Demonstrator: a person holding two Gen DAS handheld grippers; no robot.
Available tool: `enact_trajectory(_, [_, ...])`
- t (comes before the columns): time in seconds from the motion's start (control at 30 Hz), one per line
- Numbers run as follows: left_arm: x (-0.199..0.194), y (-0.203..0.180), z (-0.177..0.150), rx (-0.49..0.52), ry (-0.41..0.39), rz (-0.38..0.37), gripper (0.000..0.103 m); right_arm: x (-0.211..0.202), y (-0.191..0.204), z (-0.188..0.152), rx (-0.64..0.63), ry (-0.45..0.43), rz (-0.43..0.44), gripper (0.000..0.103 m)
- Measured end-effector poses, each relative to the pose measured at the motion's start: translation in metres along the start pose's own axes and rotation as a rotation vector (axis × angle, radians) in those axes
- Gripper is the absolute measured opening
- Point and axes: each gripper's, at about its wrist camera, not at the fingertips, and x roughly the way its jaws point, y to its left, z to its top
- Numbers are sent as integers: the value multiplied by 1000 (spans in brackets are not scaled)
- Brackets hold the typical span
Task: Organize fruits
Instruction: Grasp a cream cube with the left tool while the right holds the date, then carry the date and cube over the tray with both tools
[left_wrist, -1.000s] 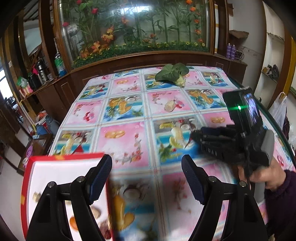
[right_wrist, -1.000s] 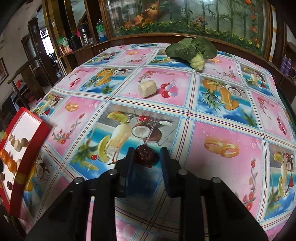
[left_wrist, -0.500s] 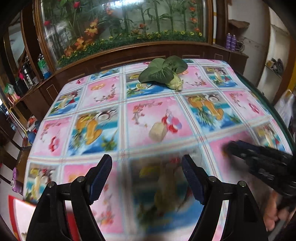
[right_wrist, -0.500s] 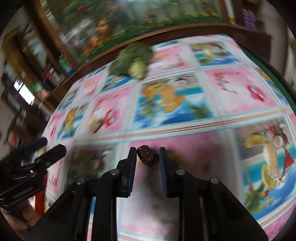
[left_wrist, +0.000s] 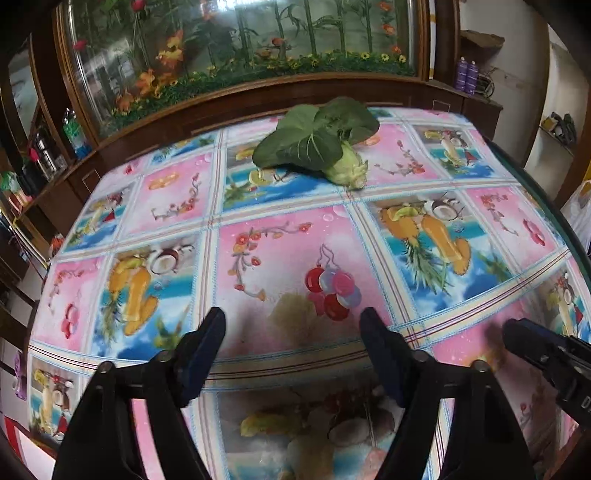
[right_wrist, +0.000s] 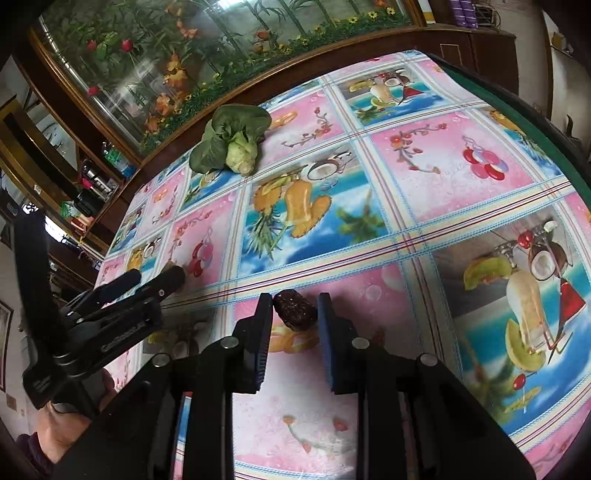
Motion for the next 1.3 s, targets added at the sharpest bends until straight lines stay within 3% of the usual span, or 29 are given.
enact_trajectory(0.13, [15, 1, -3, -19, 48, -23, 42, -1, -1, 1, 2, -5, 1, 26])
enact_trajectory(0.27, [19, 6, -1, -51, 30, -60, 32, -1, 0, 0, -7, -4, -2, 26])
enact_trajectory(0.53, [0, 1, -17, -101, 7, -67, 32, -12, 4, -2, -31, -43, 12, 26])
enact_trajectory(0.63, [-38, 1, -41, -133, -36, -109, 32, -18, 9, -8, -40, -61, 41, 26])
enact_trajectory(0.83, [-123, 6, -111, -118, -149, -114, 32, -38, 32, -28, -127, -136, 77, 26])
enact_trajectory(1.0, [-166, 27, -147, -153, -214, -119, 32, -48, 54, -53, -165, -151, 126, 26])
enact_trajectory(1.3, [-199, 58, -159, -191, -304, -75, 32, -66, 101, -105, -283, -145, 139, 26])
